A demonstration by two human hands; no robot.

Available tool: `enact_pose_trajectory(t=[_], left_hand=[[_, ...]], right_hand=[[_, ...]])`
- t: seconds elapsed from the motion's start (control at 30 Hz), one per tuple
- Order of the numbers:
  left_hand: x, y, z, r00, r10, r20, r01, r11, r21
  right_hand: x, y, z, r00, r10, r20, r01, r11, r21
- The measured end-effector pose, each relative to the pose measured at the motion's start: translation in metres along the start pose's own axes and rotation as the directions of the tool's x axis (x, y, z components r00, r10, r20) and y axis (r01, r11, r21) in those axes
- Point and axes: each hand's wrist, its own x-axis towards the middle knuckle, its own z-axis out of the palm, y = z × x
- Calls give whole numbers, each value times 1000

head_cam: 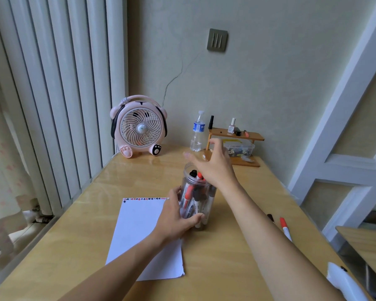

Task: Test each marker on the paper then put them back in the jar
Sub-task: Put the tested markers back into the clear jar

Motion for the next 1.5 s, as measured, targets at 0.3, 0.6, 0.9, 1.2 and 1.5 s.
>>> enact_pose_trajectory(t=[0.3, 0.6, 0.9, 1.2, 1.5], left_hand=[[-3, 3, 9, 999, 37, -30, -33, 992, 124], [-4, 17, 13, 1000, -21, -23, 24, 991, 134], [-13, 29, 37, 1000, -23, 6, 22, 998, 56], [-20, 40, 71, 1000, 11, 26, -14, 995, 100], [-18, 39, 62, 997, 42, 58, -46, 996, 73]], right_hand=[[0, 6, 6, 938, -48, 344, 184, 908, -376], [-5, 18, -4, 998, -39, 51, 30, 986, 162], [-34, 141, -40, 841, 518, -157, -539, 779, -319], [-66, 183, -37, 762, 621, -180, -624, 632, -459], [-68, 179, -26, 808, 581, -101, -568, 720, -398]])
